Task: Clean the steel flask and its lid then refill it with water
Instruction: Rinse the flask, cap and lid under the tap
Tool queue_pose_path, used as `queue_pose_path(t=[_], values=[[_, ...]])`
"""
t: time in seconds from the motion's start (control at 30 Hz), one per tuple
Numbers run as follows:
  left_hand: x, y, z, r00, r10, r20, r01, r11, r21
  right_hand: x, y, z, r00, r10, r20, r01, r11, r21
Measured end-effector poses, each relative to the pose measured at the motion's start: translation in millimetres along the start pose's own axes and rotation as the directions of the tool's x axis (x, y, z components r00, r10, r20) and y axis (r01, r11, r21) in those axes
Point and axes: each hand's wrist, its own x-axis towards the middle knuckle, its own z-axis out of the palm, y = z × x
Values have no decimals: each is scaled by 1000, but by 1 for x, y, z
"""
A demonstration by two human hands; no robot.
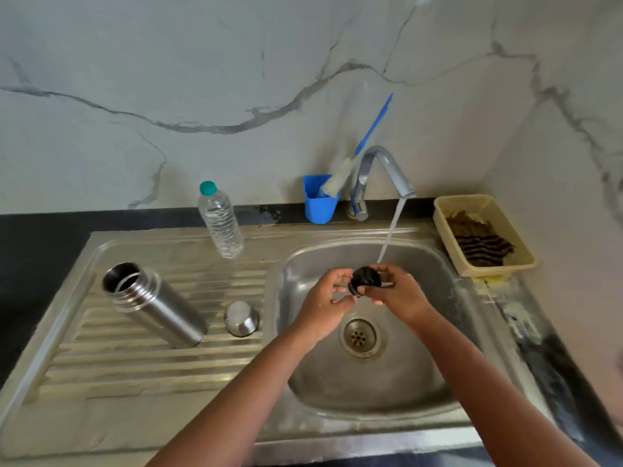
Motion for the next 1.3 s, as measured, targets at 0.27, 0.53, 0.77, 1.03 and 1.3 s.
queue_pose_path(t=[0.27,0.53,0.77,1.03,1.3], values=[[85,27,51,994,-109,-17,107,991,-84,69,-5,-56,999,44,-8,-43,997,68],[106,24,65,982,-125,-142,81,956,-283,79,-18,-67,969,112,221,-153,972,177],[110,32,78,923,-286,-258,153,887,-436,81,-11,-73,954,105,281,-162,968,191],[109,38,81,855,-479,-199,246,712,-657,84,-17,-67,967,-117,228,79,983,168],[108,41,79,912,-378,-156,208,757,-619,83,-27,-65,972,111,207,-110,994,-16]])
